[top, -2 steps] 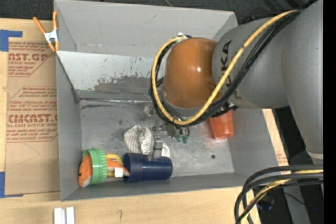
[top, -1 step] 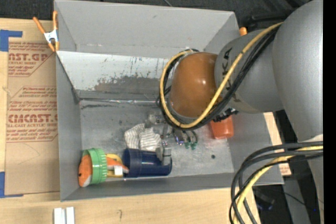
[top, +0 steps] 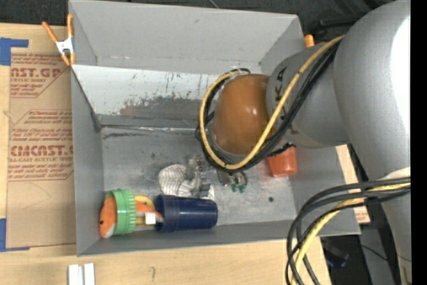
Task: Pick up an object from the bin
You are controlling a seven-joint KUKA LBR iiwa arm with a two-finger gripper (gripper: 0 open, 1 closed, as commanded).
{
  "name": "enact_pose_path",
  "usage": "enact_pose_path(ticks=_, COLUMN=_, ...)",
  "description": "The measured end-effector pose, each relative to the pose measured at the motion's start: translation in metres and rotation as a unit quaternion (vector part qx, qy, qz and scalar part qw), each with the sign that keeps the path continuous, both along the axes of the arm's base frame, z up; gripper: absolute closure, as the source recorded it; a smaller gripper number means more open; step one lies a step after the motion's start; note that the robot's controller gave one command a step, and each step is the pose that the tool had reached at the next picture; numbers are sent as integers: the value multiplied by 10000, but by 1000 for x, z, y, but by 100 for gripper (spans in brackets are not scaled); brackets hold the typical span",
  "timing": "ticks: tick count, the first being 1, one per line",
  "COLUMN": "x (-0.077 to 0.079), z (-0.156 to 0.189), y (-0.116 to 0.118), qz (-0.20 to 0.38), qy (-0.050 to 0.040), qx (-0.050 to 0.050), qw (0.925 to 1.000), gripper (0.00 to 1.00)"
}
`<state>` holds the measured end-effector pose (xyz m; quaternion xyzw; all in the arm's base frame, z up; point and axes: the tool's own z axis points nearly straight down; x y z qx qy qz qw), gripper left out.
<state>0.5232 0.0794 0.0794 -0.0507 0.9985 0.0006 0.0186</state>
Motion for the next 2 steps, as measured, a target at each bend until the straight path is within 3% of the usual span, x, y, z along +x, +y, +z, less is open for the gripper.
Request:
enact_pose_path(ticks=1, x=0, z=0, y=0, qz=0, qy=0, qx=1, qw=10000, gripper=100)
enact_pose_path(ticks=2, x=-15, z=185, y=-16, qz=-13, qy=141, qx=-13, qw=9999, gripper=100)
